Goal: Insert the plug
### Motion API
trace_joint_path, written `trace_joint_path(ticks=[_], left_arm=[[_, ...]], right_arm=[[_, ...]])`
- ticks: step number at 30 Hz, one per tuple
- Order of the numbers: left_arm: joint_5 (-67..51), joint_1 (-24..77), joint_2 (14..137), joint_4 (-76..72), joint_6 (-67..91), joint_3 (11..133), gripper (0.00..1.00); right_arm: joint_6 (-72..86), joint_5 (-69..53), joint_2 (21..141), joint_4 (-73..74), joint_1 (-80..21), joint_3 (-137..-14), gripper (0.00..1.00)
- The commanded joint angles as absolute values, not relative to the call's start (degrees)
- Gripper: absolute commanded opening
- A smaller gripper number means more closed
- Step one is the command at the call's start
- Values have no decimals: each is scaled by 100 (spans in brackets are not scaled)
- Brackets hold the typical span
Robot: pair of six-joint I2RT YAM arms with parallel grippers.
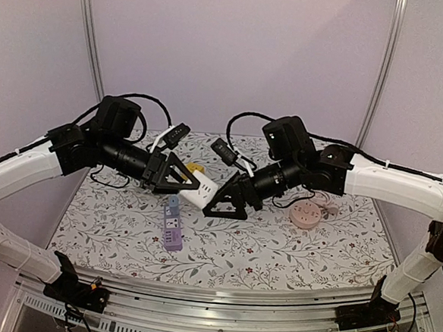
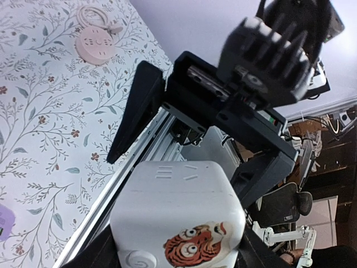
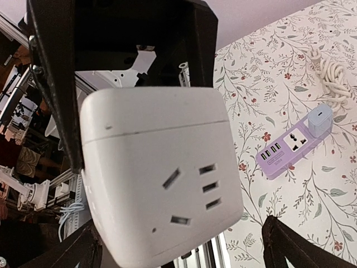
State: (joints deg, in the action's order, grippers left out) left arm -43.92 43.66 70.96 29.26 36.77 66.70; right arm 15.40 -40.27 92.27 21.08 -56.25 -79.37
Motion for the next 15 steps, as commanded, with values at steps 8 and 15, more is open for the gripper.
trace_joint_path(ticks=[8, 15], left_arm=[[-3732, 4374, 7069, 3060, 5226, 6854, 0], [-3554, 4347, 6994, 2004, 6565, 6675, 0]], right_arm=[[71, -2371, 8413, 1710, -5918, -7497, 99], [-144, -1782, 8506, 1429, -6025, -7528, 99]])
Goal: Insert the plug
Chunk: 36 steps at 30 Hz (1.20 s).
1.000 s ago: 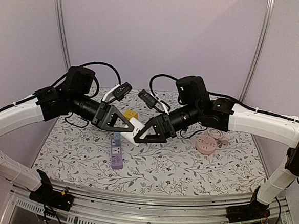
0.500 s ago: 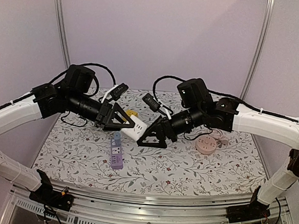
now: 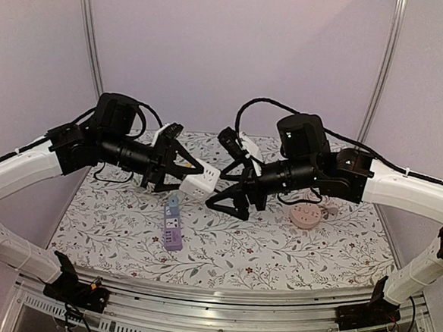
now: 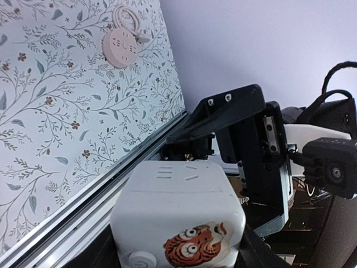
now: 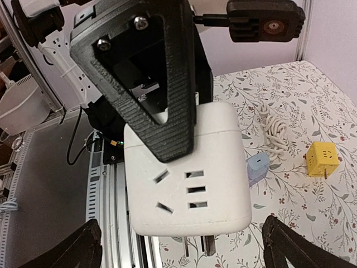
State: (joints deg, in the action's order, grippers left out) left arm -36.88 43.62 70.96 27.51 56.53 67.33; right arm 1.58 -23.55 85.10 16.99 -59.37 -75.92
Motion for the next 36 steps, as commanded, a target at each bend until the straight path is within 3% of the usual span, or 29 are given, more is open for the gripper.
trace_joint_path(ticks=[1, 11, 16, 19, 22, 27, 29, 31, 33, 36], left_arm=[[-3551, 4345, 7000, 1951, 6644, 6684, 0], [-3615, 4319, 7010, 1414, 7296, 6584, 0], [-3738, 4315, 7024, 986, 7676, 6543, 0], [-3773, 4300, 7031, 982, 7755, 6574, 0], [-3768, 4291, 7028, 950, 7829, 6557, 0], [-3790, 4281, 7041, 918, 7851, 6563, 1], [-3849, 4265, 7044, 865, 7794, 6570, 25], [-3902, 4258, 7041, 827, 7651, 6614, 57], [-3935, 4254, 7004, 899, 7394, 6730, 95], [-3851, 4188, 6916, 1401, 6803, 6895, 100]], right_arm=[[-168, -1647, 8518, 1385, -6050, -7536, 99], [-162, -1532, 8577, 717, -6171, -7550, 91], [-255, -1555, 8598, 404, -6204, -7529, 78], [-275, -1599, 8602, 249, -6209, -7521, 61], [-306, -1656, 8643, 194, -6207, -7515, 34], [-269, -1779, 8692, 211, -6210, -7476, 16], [-223, -1839, 8685, 224, -6206, -7458, 9], [-152, -1884, 8675, 233, -6209, -7434, 4], [-51, -1957, 8647, 228, -6213, -7398, 0], [224, -2081, 8569, 224, -6210, -7301, 0]])
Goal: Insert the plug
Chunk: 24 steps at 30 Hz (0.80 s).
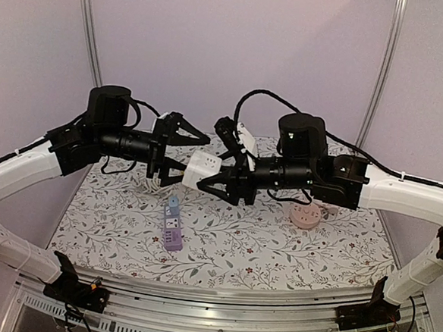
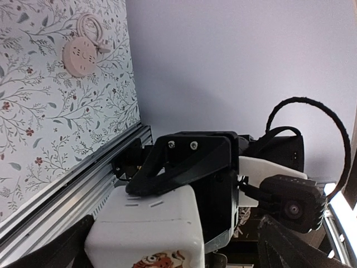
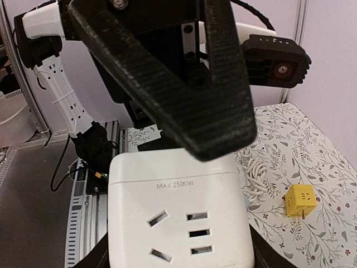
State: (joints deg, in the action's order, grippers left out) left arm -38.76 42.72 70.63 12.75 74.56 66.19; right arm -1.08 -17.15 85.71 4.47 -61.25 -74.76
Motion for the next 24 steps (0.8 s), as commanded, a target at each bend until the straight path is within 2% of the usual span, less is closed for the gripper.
trace_joint_path(ticks=[1, 6, 19, 24], left_arm=[[-3799, 4146, 6860, 1576, 6637, 6930, 100], [-3448, 4089, 6522, 2261, 5453, 7060, 100], [-3465, 4017, 5702, 2462, 3128, 6796, 99], [-3791, 4024, 5526, 2427, 2776, 6752, 100]], right_arm=[[304, -2097, 8528, 214, -6208, -7256, 0], [656, -2285, 8273, 157, -6184, -7041, 0], [2338, -4135, 8439, -188, -5676, -7058, 0], [2538, -4322, 8481, -307, -5658, -7090, 0]])
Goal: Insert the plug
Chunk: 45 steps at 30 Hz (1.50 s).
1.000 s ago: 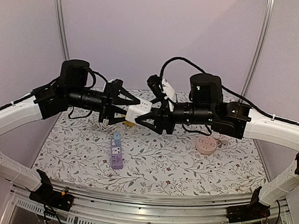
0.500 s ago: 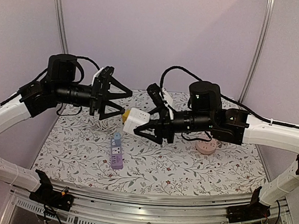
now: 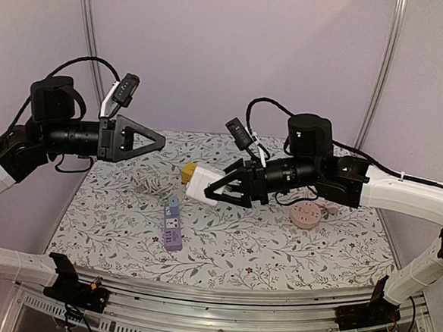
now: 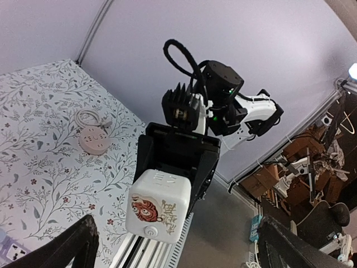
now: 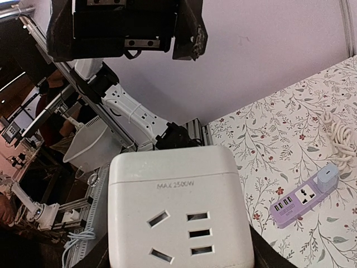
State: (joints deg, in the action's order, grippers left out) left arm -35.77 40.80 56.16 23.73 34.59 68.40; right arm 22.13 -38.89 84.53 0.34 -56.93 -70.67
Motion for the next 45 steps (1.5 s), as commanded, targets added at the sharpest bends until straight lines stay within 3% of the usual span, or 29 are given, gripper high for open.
trace_joint_path(ticks=[1, 17, 45], left_arm=[[-3822, 4025, 5547, 2534, 2737, 6782, 99], [-3954, 4544, 6135, 2921, 2762, 7118, 100], [-4047, 4917, 6847, 3136, 2423, 7436, 78]], right_arm=[[2546, -4324, 8481, -320, -5656, -7099, 0], [2603, -4224, 8511, -404, -5659, -7128, 0], [2795, -4528, 8743, -800, -5658, -7365, 0]])
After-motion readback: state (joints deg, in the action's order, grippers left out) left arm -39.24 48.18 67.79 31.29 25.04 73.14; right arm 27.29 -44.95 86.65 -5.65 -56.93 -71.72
